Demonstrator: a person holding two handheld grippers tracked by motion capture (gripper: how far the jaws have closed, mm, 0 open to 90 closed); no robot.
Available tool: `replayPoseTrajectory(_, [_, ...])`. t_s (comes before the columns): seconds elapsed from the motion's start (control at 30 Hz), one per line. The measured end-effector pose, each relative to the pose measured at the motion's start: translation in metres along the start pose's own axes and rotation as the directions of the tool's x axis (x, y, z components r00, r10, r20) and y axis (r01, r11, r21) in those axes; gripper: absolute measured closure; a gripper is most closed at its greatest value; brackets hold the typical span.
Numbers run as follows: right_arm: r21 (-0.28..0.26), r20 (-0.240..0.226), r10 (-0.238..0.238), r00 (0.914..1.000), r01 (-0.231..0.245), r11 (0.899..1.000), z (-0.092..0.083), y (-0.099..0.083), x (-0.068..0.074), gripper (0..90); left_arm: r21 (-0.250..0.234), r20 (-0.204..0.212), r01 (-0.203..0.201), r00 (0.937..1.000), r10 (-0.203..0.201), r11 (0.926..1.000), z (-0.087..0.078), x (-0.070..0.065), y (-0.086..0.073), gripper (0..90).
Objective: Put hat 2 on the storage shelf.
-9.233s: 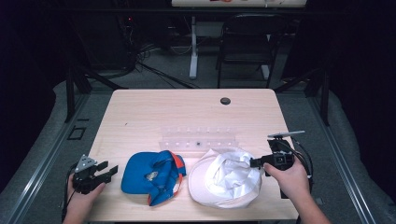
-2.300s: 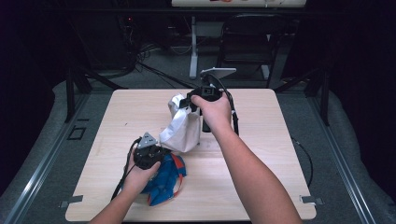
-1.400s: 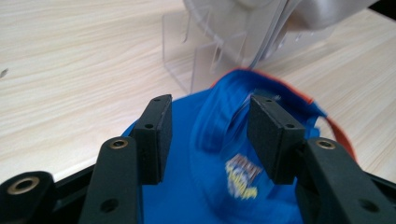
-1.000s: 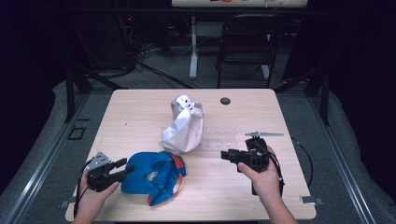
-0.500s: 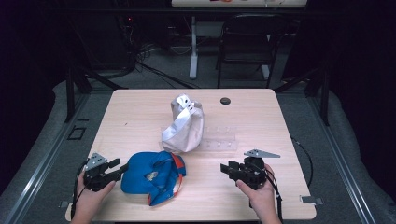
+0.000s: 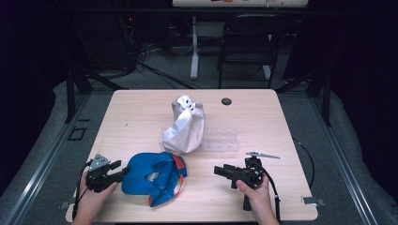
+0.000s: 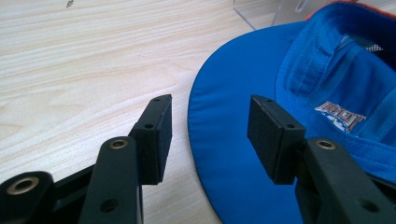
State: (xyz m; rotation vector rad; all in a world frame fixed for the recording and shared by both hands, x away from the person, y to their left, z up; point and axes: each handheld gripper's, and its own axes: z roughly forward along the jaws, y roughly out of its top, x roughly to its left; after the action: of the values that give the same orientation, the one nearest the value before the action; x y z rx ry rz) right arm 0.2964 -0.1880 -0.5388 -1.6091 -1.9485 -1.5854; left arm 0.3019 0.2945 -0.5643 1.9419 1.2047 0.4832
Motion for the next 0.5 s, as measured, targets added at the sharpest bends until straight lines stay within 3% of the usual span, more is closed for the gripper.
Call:
replayPoseTrajectory(0.1, [0.015, 0.038, -0.030, 0.9988, 0.029, 0.999, 0.003, -0.002, 0.002, 39.4, 0.021, 0.005, -0.003, 1.0000, 0.003, 0.9998, 0.001, 0.000, 0.000, 50.6])
replayPoseTrajectory(0.2, [0.046, 0.106, -0.083, 0.9909, 0.078, 0.996, 0.007, -0.005, 0.005, 45.9, 0.021, 0.007, -0.005, 1.0000, 0.005, 0.9998, 0.002, -0.001, -0.001, 50.6])
replayPoseTrajectory(0.27, [0.057, 0.124, -0.109, 0.9862, 0.103, 0.993, 0.010, -0.006, 0.008, 51.6, 0.025, 0.004, -0.012, 0.9999, 0.011, 0.9996, 0.002, -0.002, -0.001, 50.6])
replayPoseTrajectory(0.37, [0.087, 0.135, -0.142, 0.9805, 0.131, 0.987, 0.016, -0.008, 0.012, 54.8, 0.035, 0.011, -0.013, 0.9999, 0.012, 0.9993, 0.003, -0.003, -0.002, 50.6])
replayPoseTrajectory(0.5, [0.132, 0.134, -0.152, 0.9793, 0.134, 0.982, 0.025, -0.010, 0.014, 56.5, 0.051, 0.014, -0.027, 0.9996, 0.026, 0.9983, 0.008, -0.007, -0.004, 50.7])
